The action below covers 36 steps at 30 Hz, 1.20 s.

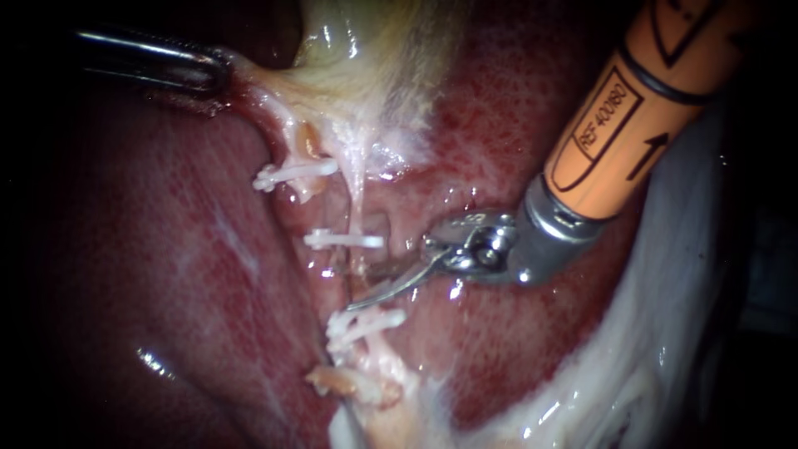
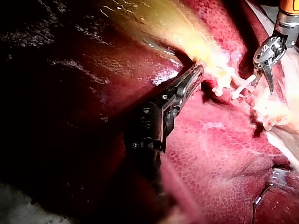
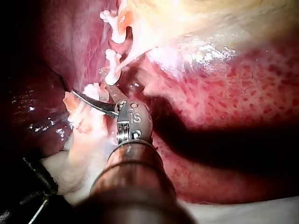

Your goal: Go to the cutting position right tube

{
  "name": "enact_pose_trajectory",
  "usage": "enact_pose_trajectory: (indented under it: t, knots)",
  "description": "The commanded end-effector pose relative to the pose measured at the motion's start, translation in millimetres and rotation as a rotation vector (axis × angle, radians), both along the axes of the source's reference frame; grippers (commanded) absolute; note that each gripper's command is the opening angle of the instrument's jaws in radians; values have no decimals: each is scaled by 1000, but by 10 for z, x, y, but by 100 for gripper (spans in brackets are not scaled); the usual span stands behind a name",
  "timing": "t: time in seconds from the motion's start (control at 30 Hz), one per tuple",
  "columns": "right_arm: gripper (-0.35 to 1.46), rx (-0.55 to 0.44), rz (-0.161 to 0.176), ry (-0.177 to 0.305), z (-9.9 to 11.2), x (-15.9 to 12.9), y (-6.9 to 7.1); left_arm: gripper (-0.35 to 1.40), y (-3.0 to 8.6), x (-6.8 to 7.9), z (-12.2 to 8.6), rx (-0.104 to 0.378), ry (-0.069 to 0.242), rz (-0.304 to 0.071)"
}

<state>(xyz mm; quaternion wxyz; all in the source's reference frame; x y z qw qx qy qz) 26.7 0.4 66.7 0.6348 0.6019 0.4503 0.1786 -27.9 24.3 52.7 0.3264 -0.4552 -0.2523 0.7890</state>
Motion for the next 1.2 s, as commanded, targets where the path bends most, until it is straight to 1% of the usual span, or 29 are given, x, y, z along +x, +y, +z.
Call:
enact_pose_trajectory:
  t: [0.03,0.27,0.67,0.8,0.93,1.0,1.2]
  knots:
    - [143,-1,11,1,-1,4,0,-35,0,0,0,0,0,0]
    - [143,21,66,24,0,25,0,-35,0,0,0,0,0,0]
    - [140,19,98,20,9,41,-3,-35,0,0,1,0,0,0]
    - [140,20,117,16,9,44,-2,-35,0,-1,1,0,0,0]
    - [138,26,150,16,11,47,1,-35,0,-1,1,0,0,0]
    - [138,25,158,12,12,49,2,-35,0,-1,1,0,0,0]
    - [138,35,165,11,8,47,5,-35,0,0,1,0,0,0]
